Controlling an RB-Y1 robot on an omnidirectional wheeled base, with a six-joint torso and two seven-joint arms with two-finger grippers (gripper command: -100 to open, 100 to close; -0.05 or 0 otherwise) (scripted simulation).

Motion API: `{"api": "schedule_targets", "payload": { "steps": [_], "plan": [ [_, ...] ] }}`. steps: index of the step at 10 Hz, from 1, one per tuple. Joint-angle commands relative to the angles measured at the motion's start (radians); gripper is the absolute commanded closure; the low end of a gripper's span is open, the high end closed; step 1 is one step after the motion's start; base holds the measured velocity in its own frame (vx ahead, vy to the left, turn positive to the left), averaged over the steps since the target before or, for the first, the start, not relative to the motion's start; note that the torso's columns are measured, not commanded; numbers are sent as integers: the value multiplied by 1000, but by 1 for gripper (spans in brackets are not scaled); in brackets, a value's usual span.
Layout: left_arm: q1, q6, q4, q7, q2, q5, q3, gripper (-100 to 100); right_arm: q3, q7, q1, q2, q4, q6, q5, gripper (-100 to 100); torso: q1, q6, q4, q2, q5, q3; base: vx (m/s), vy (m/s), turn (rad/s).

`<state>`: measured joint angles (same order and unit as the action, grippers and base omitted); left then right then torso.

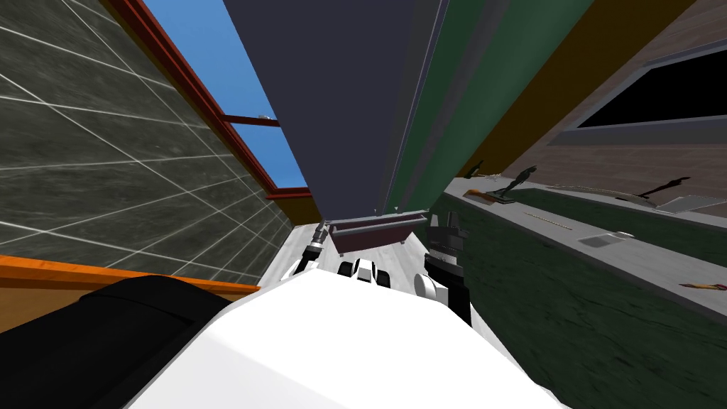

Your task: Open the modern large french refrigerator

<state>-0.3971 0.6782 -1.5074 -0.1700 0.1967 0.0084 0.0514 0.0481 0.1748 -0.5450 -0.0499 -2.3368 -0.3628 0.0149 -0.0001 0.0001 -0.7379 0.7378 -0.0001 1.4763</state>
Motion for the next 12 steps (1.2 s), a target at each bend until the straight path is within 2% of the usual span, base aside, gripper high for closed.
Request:
{"api": "schedule_targets", "payload": {
  "steps": [1,2,5,7,12],
  "plan": [
    [10,19,55,-3,-1,7,8,-100,0,0,0,0,0,0,0,0,0,0,0,0,0,0,32,-28,21],
    [18,38,93,-5,-4,12,14,-100,0,0,0,0,0,0,0,0,1,0,0,1,0,-1,26,-31,31],
    [27,57,145,-8,-7,17,21,-100,0,0,0,0,0,0,0,0,0,0,0,0,0,0,31,-28,22],
    [43,94,216,-12,-15,28,33,-100,0,0,0,0,0,0,0,0,0,0,0,-1,0,0,51,-45,38],
    [66,146,353,-18,-33,43,50,-100,0,0,0,0,0,0,0,0,2,2,2,-2,3,0,37,-35,32]
  ]
}}
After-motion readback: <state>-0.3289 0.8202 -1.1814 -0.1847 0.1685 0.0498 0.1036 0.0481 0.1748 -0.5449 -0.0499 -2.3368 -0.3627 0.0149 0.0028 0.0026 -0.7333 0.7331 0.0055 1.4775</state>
